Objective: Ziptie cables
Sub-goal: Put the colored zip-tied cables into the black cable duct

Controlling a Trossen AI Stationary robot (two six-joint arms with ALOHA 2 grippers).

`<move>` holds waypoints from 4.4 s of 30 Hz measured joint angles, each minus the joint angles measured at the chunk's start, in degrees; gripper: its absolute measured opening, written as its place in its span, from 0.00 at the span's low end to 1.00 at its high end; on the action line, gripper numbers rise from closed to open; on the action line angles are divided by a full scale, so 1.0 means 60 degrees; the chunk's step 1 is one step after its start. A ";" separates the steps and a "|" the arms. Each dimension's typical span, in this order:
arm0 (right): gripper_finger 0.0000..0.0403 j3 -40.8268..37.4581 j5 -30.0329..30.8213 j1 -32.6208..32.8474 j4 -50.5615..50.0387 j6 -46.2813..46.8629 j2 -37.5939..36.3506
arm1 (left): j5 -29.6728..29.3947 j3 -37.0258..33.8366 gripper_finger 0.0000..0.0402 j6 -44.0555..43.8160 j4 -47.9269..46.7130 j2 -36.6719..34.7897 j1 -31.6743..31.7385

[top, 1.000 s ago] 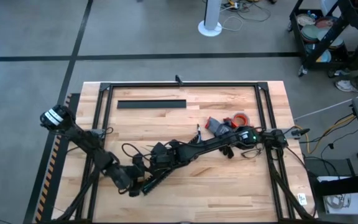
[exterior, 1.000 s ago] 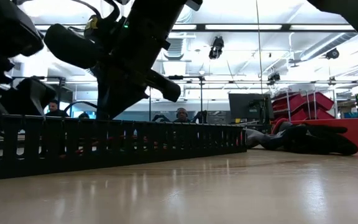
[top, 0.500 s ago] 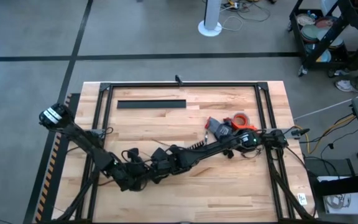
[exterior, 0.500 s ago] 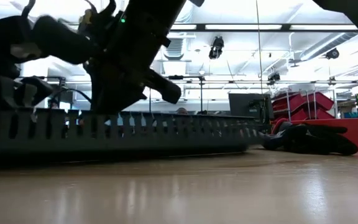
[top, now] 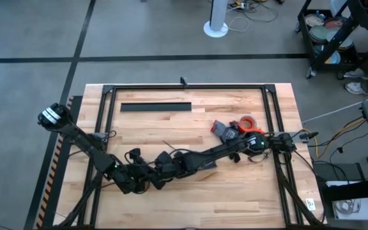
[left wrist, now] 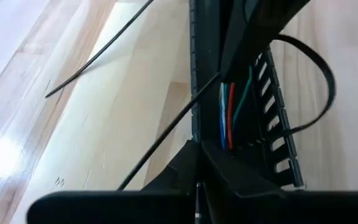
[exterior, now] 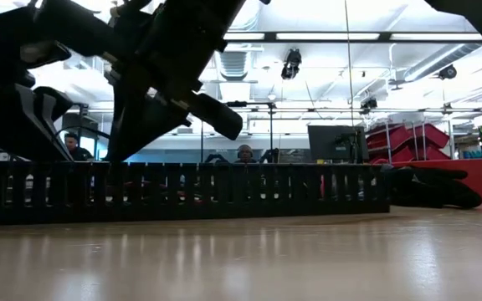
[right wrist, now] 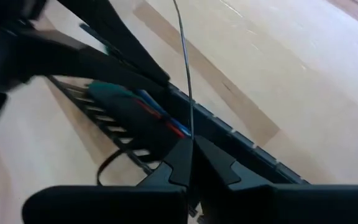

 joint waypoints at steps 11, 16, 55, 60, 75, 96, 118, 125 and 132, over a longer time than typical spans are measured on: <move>0.00 0.0020 -0.0651 -0.0099 -0.0177 0.0526 0.0011 | 0.0163 -0.0011 0.04 -0.0156 0.0090 0.0074 0.0004; 0.00 -0.0001 -0.0661 -0.0149 -0.0195 0.0515 0.0128 | 0.0213 -0.0015 0.01 -0.0007 0.0258 0.0074 -0.0004; 0.00 -0.0150 -0.1099 -0.0250 -0.0115 0.0912 0.0128 | 0.0061 -0.0033 0.00 0.0549 0.1237 0.0089 -0.0008; 0.00 -0.0164 -0.1083 -0.0251 -0.0158 0.0912 0.0092 | -0.0090 -0.0033 0.00 0.0519 0.1303 0.0301 -0.0011; 0.00 -0.0146 -0.1146 -0.0251 -0.0846 0.1324 -0.0018 | -0.0324 -0.0015 0.00 0.0276 0.1602 0.0617 -0.0004; 0.00 0.0090 -0.2083 -0.0402 -0.1184 0.1655 -0.0058 | -0.0694 -0.0015 0.00 0.0254 0.1961 0.0617 -0.0004; 0.00 0.0094 -0.1873 -0.0517 -0.0991 0.1571 0.0110 | -0.0830 -0.0015 0.00 0.0739 0.2285 0.0617 -0.0028; 0.00 0.0285 -0.1561 -0.0514 -0.1116 0.1407 0.0110 | -0.0933 -0.0015 0.00 0.0773 0.2347 0.0613 -0.0051; 0.00 0.0257 -0.1578 -0.0542 -0.1229 0.1043 0.0106 | -0.0956 -0.0015 0.00 0.1052 0.2423 0.0610 -0.0047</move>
